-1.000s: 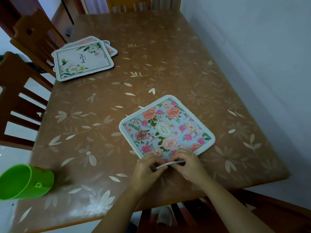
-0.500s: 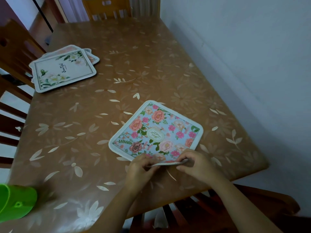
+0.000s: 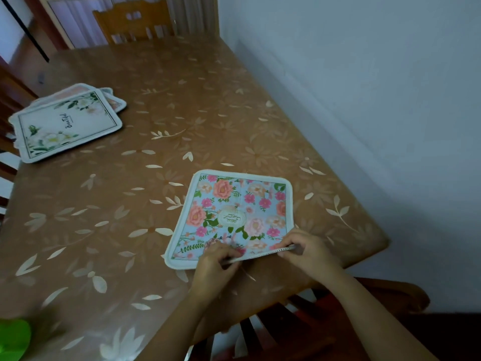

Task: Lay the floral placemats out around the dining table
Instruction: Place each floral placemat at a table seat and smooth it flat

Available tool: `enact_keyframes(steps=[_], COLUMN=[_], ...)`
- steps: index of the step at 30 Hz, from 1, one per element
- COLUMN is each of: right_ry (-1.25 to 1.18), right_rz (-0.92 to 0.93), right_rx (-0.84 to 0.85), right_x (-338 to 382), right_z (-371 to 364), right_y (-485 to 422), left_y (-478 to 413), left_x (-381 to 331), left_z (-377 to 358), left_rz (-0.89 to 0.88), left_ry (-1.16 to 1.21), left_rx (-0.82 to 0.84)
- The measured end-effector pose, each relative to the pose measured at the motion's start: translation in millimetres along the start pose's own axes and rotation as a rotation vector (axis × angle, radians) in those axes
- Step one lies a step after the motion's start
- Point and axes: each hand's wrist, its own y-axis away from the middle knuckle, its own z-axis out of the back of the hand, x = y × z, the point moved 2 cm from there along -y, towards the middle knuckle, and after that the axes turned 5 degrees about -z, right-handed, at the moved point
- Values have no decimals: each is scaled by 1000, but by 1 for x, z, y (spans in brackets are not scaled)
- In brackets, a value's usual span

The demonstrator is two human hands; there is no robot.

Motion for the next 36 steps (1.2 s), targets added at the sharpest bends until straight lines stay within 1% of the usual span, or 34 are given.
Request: enact_keyframes(steps=[4, 10, 13, 17, 20, 22, 25, 27, 29, 32, 36], right_ry=[20, -22, -18, -33, -55, -63, 31, 140, 218, 340, 303], right_rz=[-29, -14, 34, 123, 156, 147, 159, 212, 268, 319, 309], right_rx=[1, -6, 42, 59, 97, 131, 192, 291, 358, 326, 285], right_x=[-9, -5, 6, 24, 37, 45, 59, 71, 82, 92, 86], right_z=[1, -18, -34, -54, -66, -73, -81, -87, -96, -106, -102], right_y=[2, -9, -16, -31, -40, -42, -42, -38, -32, -26, -26], left_y=[-1, 1, 11, 30, 40, 47, 56, 57, 54, 46, 39], left_x=[9, 20, 27, 32, 32, 32, 31, 29, 23, 13, 4], left_z=[4, 19, 36, 58, 72, 78, 84, 84, 81, 71, 63], left_rz=[28, 112, 166, 212, 253, 295, 351, 347, 319, 278, 248], left_ry=[-6, -13, -29, -83, -109, -112, -103, -113, -151, -177, -143], left_rx=[4, -94, -151, -219, -256, -278, -337, -331, -286, -221, -173])
